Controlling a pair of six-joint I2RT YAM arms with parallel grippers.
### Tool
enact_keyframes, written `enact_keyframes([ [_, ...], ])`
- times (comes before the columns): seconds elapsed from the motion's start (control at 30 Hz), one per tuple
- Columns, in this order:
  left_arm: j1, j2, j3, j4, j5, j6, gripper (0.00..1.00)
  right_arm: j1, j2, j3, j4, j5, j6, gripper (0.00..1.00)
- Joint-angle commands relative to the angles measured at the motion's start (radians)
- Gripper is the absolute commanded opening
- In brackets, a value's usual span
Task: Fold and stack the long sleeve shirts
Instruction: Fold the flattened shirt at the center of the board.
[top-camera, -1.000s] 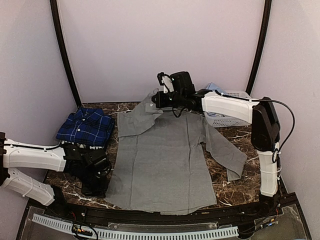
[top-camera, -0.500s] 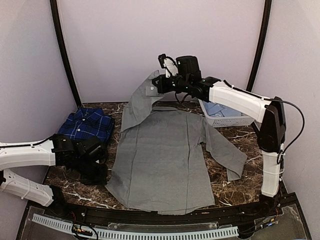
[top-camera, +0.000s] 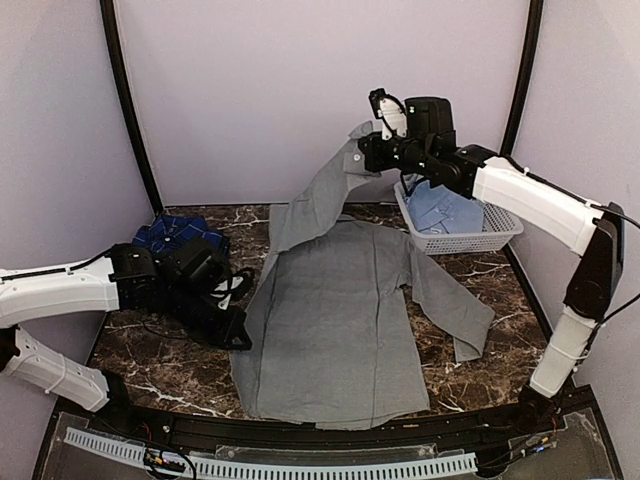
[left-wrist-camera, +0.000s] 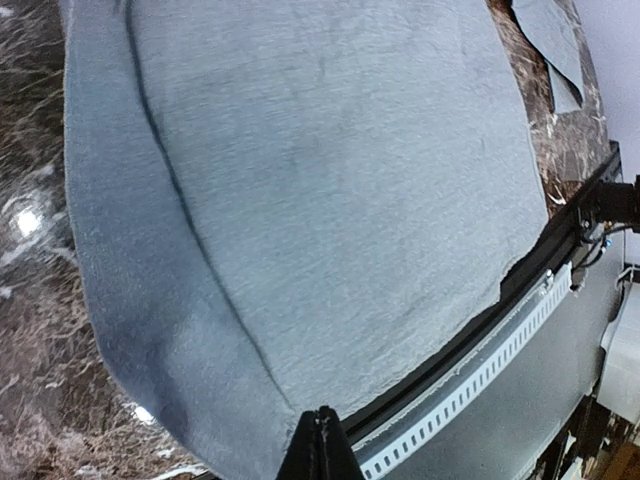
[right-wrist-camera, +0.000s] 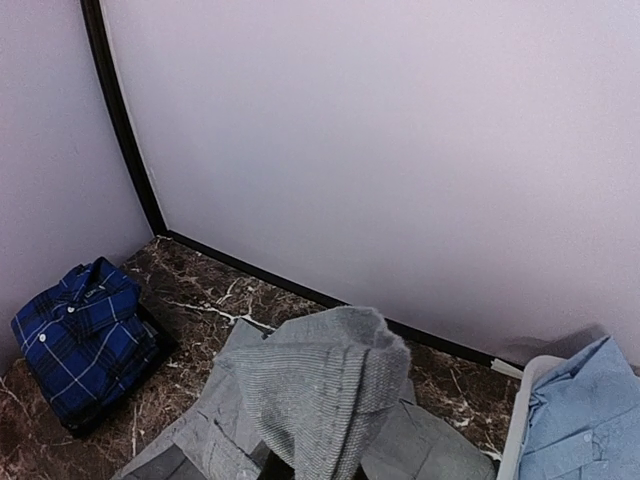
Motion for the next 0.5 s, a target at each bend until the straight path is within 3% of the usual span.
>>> enact_keyframes([
  [0.0,-0.012,0.062,0.052,0.054,0.144,0.132,0.0,-0.005,-0.08,-0.096,0.017,0.072,-0.012,0.0],
  [0.47,-0.037,0.204,0.16,0.121,0.197,0.127,0.02,-0.043,-0.202,-0.259,0.009,0.164,0.01,0.0],
])
